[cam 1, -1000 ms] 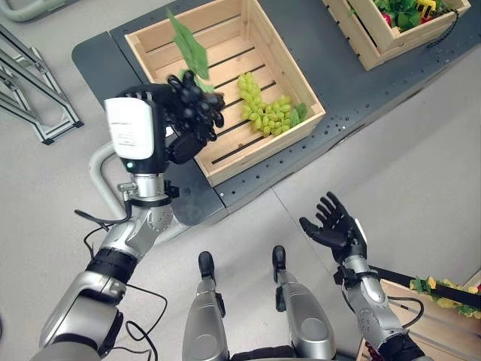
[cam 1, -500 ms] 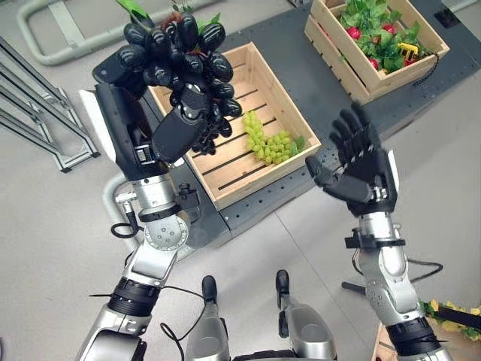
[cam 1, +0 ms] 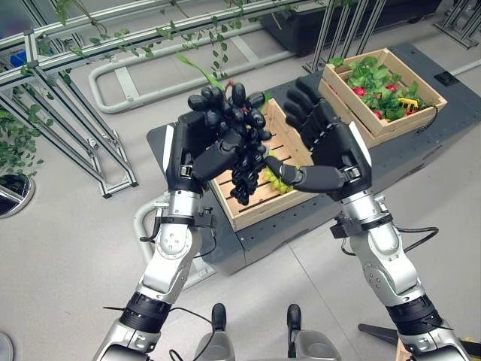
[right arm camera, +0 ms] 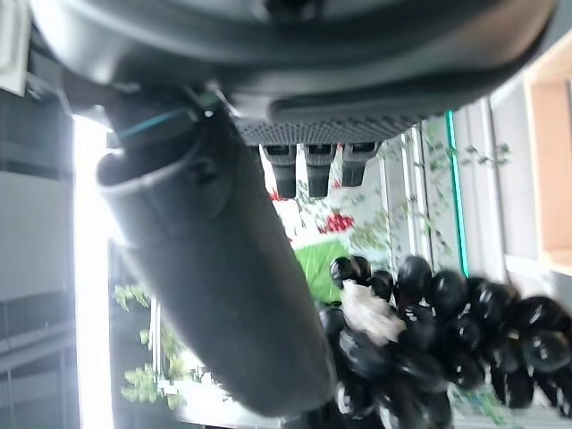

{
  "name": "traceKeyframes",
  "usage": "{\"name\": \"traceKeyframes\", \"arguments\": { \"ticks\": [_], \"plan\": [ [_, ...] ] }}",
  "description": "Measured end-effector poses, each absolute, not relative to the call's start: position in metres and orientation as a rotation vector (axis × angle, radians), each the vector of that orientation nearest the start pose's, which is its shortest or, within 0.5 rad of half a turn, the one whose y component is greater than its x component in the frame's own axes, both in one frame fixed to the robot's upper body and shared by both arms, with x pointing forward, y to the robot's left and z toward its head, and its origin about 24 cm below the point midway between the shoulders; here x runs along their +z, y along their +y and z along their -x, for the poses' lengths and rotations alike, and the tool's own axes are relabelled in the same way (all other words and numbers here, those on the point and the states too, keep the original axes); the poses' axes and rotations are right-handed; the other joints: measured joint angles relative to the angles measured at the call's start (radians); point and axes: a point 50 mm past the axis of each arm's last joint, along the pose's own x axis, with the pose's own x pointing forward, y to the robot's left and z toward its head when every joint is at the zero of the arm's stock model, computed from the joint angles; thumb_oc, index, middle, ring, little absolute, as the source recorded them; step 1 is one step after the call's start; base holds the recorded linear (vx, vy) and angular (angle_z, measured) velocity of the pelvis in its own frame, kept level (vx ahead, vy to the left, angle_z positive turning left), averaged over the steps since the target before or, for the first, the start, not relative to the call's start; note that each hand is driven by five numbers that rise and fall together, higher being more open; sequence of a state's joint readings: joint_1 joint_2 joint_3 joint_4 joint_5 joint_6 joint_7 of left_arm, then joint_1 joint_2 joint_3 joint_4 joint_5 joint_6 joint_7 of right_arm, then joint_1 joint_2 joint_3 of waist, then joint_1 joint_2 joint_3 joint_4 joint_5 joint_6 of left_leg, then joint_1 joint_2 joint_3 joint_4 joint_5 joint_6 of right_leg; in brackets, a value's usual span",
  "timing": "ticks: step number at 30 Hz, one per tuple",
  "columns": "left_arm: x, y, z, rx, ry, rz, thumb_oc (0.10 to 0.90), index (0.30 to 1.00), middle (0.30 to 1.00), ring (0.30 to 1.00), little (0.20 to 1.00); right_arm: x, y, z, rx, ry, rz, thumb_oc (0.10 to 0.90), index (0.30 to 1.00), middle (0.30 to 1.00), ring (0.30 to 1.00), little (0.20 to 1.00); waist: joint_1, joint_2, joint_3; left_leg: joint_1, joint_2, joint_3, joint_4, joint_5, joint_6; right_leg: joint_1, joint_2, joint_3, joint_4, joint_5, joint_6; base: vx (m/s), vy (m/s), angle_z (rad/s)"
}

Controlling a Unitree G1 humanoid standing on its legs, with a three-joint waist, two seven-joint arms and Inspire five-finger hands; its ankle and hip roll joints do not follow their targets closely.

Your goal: Pick up the fruits from the basket on one side to the basket on the other side

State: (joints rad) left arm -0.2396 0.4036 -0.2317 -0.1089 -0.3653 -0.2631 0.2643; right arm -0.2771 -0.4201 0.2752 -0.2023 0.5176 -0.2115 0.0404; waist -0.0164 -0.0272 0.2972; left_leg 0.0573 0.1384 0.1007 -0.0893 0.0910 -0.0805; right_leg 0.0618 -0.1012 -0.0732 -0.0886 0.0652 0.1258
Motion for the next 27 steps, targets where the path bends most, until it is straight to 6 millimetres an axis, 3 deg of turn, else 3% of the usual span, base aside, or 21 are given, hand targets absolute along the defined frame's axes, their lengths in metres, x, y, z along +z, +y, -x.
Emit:
{"name": "traceKeyframes", "arguments": {
  "ticks": [7, 12, 21, 27],
  "plan": [
    [0.137, 0.161, -0.274, -0.063, -0.468, 0.032, 0.400, 0.300, 0.300, 0.300, 0.300, 0.155, -0.124, -0.270, 0.515, -0.456, -0.148, 0.800, 0.900, 0.900, 0.900, 0.900, 0.000, 0.000, -0.058, -0.004, 0.000, -0.008, 0.000, 0.000, 0.000, 0.001, -0.001, -0.013, 0.000, -0.001, -0.001, 0.01, 0.002, 0.03],
    [0.135, 0.161, -0.273, -0.070, -0.466, 0.017, 0.400, 0.300, 0.300, 0.300, 0.300, 0.136, -0.121, -0.266, 0.581, -0.340, -0.170, 0.800, 0.900, 0.900, 0.900, 0.900, 0.000, 0.000, -0.094, -0.004, 0.000, -0.008, 0.000, 0.000, 0.000, 0.001, -0.001, -0.013, 0.000, -0.002, -0.001, 0.00, 0.000, 0.00],
    [0.134, 0.153, -0.271, -0.126, -0.470, -0.018, 0.400, 0.300, 0.300, 0.300, 0.300, 0.103, -0.120, -0.266, 0.577, -0.172, -0.210, 0.800, 0.900, 0.900, 0.900, 0.900, -0.001, -0.001, -0.117, -0.004, 0.001, -0.008, -0.006, 0.000, 0.000, 0.001, 0.000, -0.013, 0.000, -0.007, -0.006, 0.00, 0.000, 0.00],
    [0.134, 0.154, -0.271, -0.134, -0.471, -0.037, 0.400, 0.300, 0.300, 0.300, 0.300, 0.100, -0.118, -0.264, 0.607, -0.138, -0.268, 0.800, 0.900, 0.900, 0.900, 0.900, -0.009, -0.001, -0.117, -0.004, 0.001, -0.008, -0.006, 0.000, 0.000, 0.001, 0.000, -0.013, 0.000, -0.005, -0.002, 0.00, 0.000, 0.00]
  ]
}}
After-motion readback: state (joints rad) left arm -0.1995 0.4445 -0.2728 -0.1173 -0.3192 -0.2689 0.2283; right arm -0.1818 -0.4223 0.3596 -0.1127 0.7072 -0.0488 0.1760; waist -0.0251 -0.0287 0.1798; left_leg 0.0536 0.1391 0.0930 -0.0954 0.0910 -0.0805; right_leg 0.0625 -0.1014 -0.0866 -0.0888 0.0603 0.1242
